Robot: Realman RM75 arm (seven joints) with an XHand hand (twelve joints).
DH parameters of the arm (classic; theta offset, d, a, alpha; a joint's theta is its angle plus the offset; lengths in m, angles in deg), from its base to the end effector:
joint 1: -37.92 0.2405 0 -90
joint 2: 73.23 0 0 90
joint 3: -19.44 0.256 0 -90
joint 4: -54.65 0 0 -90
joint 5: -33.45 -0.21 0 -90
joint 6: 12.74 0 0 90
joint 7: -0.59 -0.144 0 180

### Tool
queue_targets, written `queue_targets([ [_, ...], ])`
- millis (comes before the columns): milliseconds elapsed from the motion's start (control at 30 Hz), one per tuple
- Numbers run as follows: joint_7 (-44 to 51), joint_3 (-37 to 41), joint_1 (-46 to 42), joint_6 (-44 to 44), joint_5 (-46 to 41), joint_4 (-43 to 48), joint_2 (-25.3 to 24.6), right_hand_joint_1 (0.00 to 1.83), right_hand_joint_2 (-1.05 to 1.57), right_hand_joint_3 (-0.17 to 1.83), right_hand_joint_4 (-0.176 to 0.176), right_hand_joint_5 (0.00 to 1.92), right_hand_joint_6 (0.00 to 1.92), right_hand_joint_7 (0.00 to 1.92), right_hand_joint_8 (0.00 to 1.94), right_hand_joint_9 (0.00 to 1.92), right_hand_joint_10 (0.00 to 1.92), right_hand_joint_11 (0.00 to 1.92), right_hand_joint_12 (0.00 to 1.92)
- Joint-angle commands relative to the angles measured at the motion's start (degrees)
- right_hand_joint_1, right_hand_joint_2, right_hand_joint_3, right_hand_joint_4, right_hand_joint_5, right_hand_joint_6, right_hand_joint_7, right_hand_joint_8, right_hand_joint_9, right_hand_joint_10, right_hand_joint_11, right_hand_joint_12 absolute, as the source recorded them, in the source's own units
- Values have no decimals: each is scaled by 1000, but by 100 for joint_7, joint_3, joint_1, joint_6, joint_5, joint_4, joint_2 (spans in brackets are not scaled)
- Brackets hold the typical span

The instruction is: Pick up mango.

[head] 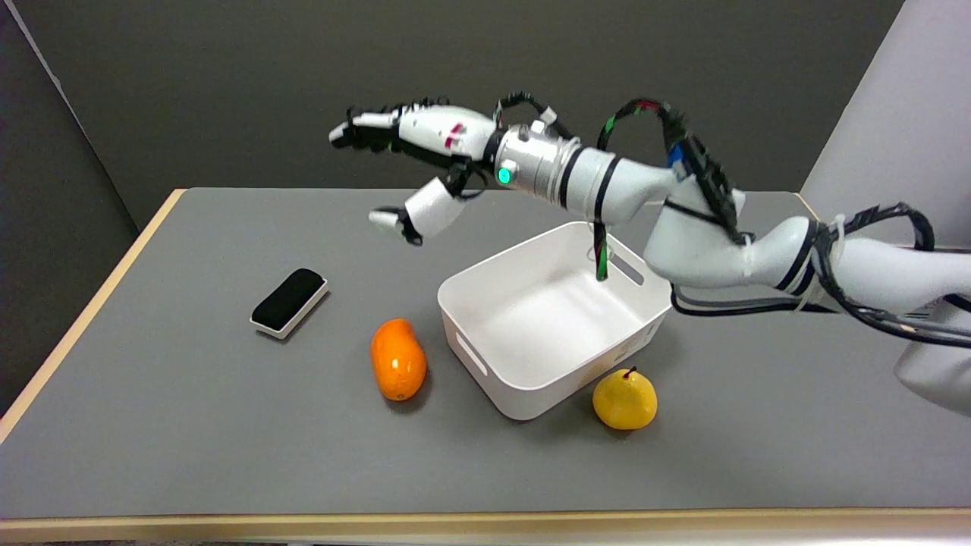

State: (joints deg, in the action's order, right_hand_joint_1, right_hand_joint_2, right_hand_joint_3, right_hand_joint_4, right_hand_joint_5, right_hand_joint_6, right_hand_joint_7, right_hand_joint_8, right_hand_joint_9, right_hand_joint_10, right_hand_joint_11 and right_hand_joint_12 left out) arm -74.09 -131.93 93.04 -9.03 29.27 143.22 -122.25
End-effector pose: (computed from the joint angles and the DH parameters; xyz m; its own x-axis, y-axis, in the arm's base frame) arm -0.0964 -0.4333 0.1859 0.9671 -0.1369 0.2144 -0.2535 -0.5877 0.7684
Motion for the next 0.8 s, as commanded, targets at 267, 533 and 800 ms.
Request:
queue_targets([
  [267,5236,631,457,1567,-2879,1494,175,738,600,935,22,233,430,324,345,226,772,127,1267],
  [533,6395,-4,549,2130,-4401,1355,276,735,592,937,31,245,448,343,354,243,781,134,1271],
  [800,7146,-4,613,2750,-5364,1262,94,752,593,935,21,250,452,345,359,239,788,126,1269],
])
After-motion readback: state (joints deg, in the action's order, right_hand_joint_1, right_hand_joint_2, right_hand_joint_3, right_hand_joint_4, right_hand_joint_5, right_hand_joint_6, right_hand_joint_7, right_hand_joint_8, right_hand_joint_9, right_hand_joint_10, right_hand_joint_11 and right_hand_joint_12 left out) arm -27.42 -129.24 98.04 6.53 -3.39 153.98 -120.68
